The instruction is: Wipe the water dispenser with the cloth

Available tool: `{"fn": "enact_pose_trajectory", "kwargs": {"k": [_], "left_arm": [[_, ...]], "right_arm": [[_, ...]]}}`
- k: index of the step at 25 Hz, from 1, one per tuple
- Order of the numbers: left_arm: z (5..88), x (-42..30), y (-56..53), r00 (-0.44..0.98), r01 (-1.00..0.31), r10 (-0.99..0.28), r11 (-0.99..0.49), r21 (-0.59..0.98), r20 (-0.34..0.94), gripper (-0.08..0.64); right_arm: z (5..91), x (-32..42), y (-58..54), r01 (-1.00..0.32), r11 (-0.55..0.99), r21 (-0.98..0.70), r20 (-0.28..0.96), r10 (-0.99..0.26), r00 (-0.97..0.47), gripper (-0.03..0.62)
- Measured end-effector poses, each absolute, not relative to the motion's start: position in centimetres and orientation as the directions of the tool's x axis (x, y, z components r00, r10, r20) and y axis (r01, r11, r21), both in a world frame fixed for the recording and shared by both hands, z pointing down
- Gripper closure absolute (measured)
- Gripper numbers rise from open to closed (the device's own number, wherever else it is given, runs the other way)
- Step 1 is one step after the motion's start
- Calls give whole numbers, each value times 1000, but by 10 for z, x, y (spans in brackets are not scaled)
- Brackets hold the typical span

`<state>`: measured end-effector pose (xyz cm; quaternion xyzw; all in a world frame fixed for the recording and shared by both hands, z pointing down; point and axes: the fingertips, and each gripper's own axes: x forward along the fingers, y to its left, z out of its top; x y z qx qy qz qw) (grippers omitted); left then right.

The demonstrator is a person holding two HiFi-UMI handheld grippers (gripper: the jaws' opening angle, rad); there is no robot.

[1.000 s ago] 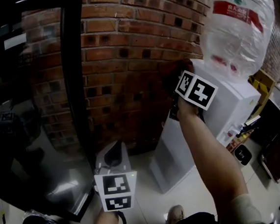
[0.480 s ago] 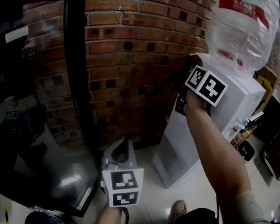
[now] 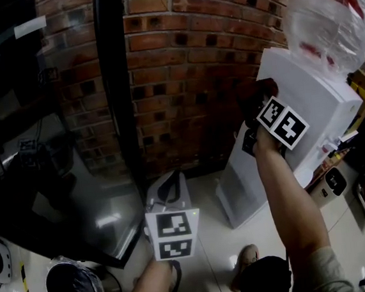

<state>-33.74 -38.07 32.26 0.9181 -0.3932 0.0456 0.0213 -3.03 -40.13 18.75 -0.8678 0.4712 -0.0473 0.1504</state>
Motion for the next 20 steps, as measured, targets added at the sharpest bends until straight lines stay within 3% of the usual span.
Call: {"fn": "enact_pose_trajectory", "kwargs": {"k": [20], "left_arm": [[368, -282, -426, 698, -705, -700, -708, -24, 147, 560]], "right_arm": [[335, -33, -390, -792, -529, -306, 69, -842, 536, 511]]}}
